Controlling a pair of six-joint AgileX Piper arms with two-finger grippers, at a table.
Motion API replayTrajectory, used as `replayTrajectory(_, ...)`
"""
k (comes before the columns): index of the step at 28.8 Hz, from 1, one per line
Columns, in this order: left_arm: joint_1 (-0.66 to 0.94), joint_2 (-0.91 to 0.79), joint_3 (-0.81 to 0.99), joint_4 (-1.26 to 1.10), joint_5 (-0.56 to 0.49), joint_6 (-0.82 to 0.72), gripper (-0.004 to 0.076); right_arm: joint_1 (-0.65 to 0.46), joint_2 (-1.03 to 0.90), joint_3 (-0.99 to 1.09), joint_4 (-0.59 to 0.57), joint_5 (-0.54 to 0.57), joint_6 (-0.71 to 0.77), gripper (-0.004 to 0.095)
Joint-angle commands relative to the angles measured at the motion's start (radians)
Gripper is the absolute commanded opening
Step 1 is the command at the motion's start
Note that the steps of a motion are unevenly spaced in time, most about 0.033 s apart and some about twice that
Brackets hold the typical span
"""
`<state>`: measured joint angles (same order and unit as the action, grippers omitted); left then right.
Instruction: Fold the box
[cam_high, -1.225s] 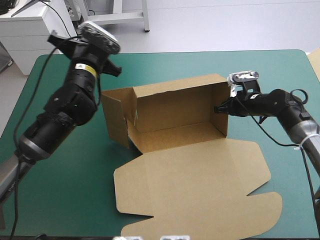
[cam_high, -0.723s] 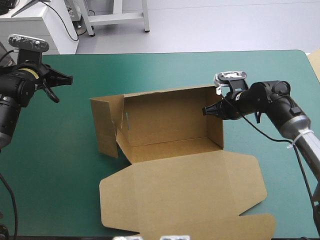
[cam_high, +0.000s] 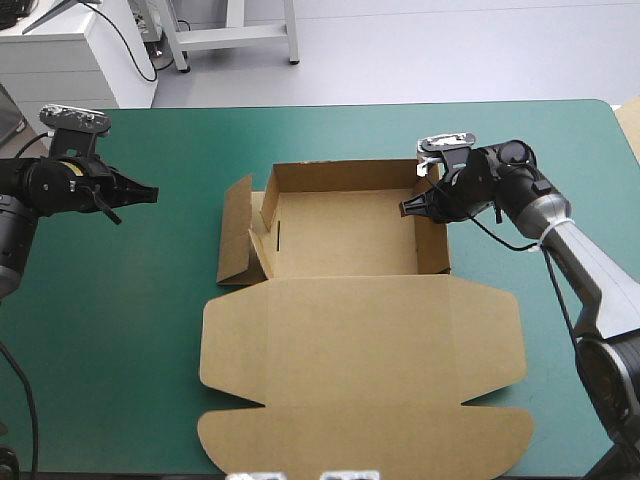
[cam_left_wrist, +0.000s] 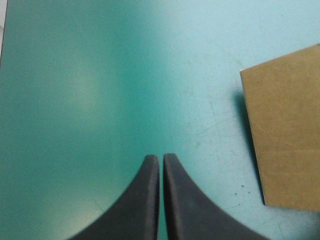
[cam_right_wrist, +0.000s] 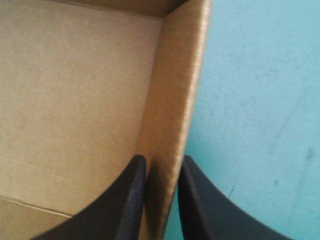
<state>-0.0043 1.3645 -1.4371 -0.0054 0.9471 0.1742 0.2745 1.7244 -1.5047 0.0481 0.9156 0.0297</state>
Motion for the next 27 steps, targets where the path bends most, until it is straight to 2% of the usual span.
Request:
replayTrajectory(1, 0.0, -0.036, -0.023, -0.013, -0.034, 0.002, 0.0008, -0.001, -0.043, -0.123, -0.019, 0.028, -0.022, 0.039)
replayTrajectory(2, 0.0, -0.036, -0.023, -0.013, -0.026, 0.002, 0.0008, -0.001, -0.043, -0.181, -0.021, 0.07, -0.022, 0.0416)
replayTrajectory(7, 0.0, -0.036, -0.023, -0.013, -0.025, 0.002, 0.0008, -0.001, -0.043, -0.314, -0.084, 0.201, -0.022, 0.0418)
replayTrajectory(12, 0.0, -0.036, -0.023, -0.013, -0.025, 0.002, 0.0008, -0.001, -0.039, -0.343, -0.093, 0.327, 0.017, 0.0416)
replayTrajectory(27, 0.0, -0.036, -0.023, -0.013, -0.008, 0.002, 0.0008, -0.003, 0.139, -0.329, -0.042, 0.328, 0.042, 0.0416)
